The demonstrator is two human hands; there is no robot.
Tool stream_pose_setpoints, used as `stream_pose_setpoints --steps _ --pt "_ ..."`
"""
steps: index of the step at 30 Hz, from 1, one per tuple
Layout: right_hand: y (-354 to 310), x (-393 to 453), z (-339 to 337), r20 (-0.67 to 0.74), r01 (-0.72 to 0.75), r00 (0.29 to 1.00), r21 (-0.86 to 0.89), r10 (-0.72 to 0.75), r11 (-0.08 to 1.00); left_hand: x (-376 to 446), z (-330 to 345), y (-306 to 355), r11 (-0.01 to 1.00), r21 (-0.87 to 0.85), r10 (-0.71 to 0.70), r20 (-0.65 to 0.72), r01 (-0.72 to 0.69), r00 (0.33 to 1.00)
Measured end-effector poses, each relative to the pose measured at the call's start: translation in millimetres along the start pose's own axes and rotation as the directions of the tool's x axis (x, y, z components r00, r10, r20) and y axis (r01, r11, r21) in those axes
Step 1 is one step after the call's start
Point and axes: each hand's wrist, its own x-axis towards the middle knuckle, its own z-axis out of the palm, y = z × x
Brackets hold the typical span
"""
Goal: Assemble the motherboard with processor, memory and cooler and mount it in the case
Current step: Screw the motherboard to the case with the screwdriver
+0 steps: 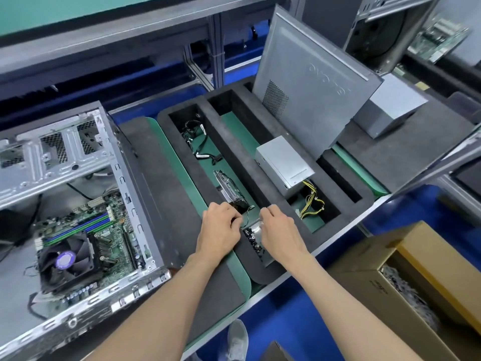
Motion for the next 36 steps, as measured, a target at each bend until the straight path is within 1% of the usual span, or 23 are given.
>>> stream_pose_setpoints --steps 3,5,6,7,9,12,14,15,16,17,19,21,23,25,27,31,36 --pt "-1.6 -2.8 -6.5 -0.124 -0.045 0.991 -0.038 0.04 0.998 0.5 0.2 1.6 1.0 0.004 -0.019 0.01 0.019 1.0" --pt "-0.5 -3.9 -8.0 -0.224 -0.102 0.97 -0.035 0.091 0.994 1.2 0.2 2.1 0.999 0.014 -0.035 0.022 0.035 0.999" --pt "1.5 -4.5 -7.7 -0.249 -0.141 0.96 -0.037 0.128 0.989 1.5 0.3 2.4 0.999 0.023 -0.044 0.03 0.044 0.999" --pt "3.8 -4.9 -6.6 -0.251 -0.179 0.955 -0.051 0.161 0.983 1.9 0.4 3.1 0.998 0.032 -0.053 0.039 0.051 0.998" --pt "8.7 -5.4 -3.3 -0.196 -0.214 0.962 -0.095 0.192 0.972 2.5 0.3 4.3 0.997 0.04 -0.064 0.059 0.062 0.996" --pt "7.3 -8.2 -4.6 -0.128 -0.183 0.978 -0.145 0.165 0.972 3.3 -1.0 5.5 0.996 0.05 -0.08 0.104 0.075 0.991" --pt "2.5 -11.5 -9.8 -0.089 -0.151 0.987 -0.206 0.136 0.967 4.5 -3.8 6.7 0.995 0.024 -0.101 0.133 0.099 0.986" --pt "0.2 -13.0 -12.1 -0.11 -0.143 0.987 -0.232 0.121 0.962 4.9 -5.7 7.6 0.993 0.002 -0.114 0.144 0.115 0.983" --pt "-0.1 -13.6 -13.1 -0.161 -0.14 0.982 -0.26 0.1 0.955 5.4 -7.6 9.1 0.991 -0.021 -0.125 0.152 0.129 0.981" --pt "-0.6 -14.0 -15.6 -0.167 -0.13 0.982 -0.276 0.086 0.952 5.9 -9.3 10.7 0.989 -0.041 -0.134 0.154 0.141 0.979" --pt "0.3 -12.2 -18.4 -0.139 -0.108 0.987 -0.257 0.074 0.96 4.5 -12.0 14.4 0.983 -0.083 -0.148 0.148 0.161 0.978" --pt "3.2 -8.7 -20.3 -0.146 -0.085 0.988 -0.254 0.049 0.964 0.2 -13.4 17.6 0.973 -0.143 -0.168 0.116 0.184 0.979" --pt "2.3 -6.9 -28.1 -0.137 -0.119 0.987 -0.291 0.082 0.949 -3.6 -14.8 19.1 0.958 -0.191 -0.199 0.083 0.212 0.976" --pt "2.9 -5.9 -32.5 -0.132 -0.146 0.985 -0.327 0.108 0.934 -5.2 -16.2 19.3 0.954 -0.193 -0.215 0.086 0.228 0.973" --pt "5.5 -4.1 -33.9 -0.094 -0.163 0.985 -0.299 0.141 0.94 -3.8 -17.8 19.9 0.954 -0.184 -0.221 0.104 0.237 0.97" --pt "8.0 3.9 -35.5 -0.156 -0.212 0.971 -0.211 0.181 0.954 1.0 -21.9 24.2 0.948 -0.161 -0.253 0.138 0.274 0.958" --pt "14.1 7.7 -46.5 -0.201 -0.218 0.959 -0.073 0.2 0.973 4.1 -24.2 29.5 0.937 -0.156 -0.285 0.179 0.313 0.942"
